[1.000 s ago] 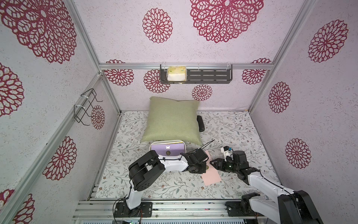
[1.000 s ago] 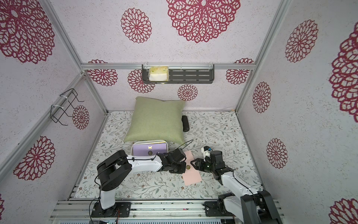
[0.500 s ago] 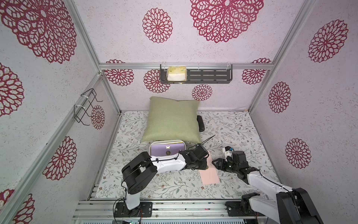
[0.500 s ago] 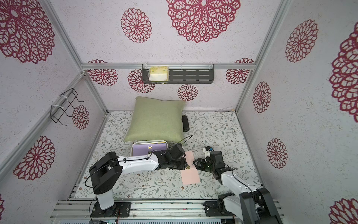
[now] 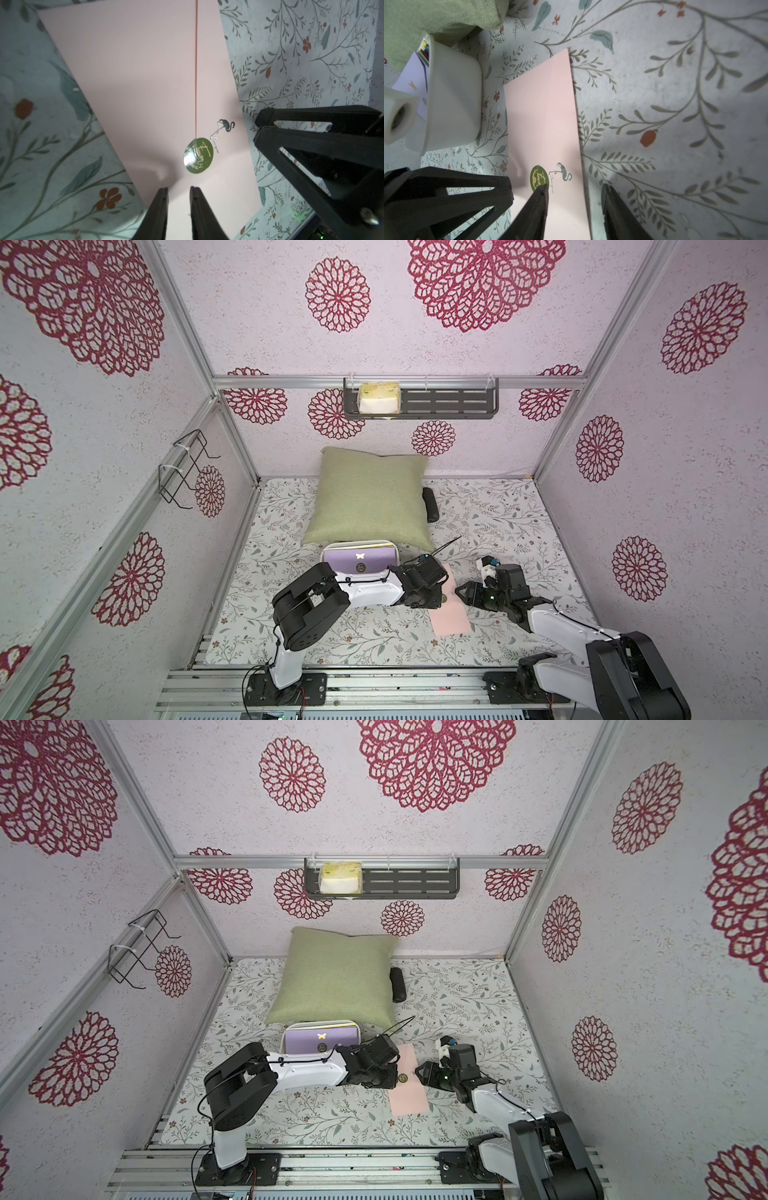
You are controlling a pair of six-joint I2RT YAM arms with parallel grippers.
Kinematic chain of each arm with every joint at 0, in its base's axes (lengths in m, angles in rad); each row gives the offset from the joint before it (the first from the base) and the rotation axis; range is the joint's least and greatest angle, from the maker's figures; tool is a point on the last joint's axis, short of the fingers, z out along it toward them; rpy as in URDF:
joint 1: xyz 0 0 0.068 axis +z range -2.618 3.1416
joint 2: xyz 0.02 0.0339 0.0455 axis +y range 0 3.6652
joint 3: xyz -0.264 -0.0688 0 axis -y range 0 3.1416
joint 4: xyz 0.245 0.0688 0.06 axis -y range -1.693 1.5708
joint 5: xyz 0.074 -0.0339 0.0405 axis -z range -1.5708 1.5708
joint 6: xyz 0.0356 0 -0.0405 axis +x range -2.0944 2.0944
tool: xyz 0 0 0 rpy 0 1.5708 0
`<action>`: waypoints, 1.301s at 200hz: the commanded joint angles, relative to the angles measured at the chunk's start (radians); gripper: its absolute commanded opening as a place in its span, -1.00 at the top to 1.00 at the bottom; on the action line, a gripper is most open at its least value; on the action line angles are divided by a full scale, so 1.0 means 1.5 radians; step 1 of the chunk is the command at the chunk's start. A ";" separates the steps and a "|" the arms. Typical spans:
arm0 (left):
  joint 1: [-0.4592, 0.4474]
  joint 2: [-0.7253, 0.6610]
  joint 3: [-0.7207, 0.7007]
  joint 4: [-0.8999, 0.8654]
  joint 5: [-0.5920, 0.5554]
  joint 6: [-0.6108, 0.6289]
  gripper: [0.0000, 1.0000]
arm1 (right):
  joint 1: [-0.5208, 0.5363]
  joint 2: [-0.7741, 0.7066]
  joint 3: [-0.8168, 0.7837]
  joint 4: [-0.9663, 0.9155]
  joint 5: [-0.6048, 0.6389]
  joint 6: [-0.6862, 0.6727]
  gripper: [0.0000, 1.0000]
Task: Put the sealed envelopes into the storage box
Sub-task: Pick up the envelope from the center of the board.
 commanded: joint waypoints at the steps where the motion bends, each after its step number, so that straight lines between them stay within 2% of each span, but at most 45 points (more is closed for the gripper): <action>1: 0.005 0.011 -0.008 -0.009 -0.001 -0.007 0.55 | -0.003 0.007 0.002 0.003 0.009 -0.014 0.04; 145: 0.004 -0.009 -0.019 -0.014 -0.024 -0.011 0.54 | -0.003 0.046 0.005 0.009 0.006 -0.014 0.03; 260: 0.004 0.010 -0.012 -0.009 -0.009 -0.011 0.75 | -0.003 0.054 0.001 0.073 -0.159 0.081 0.03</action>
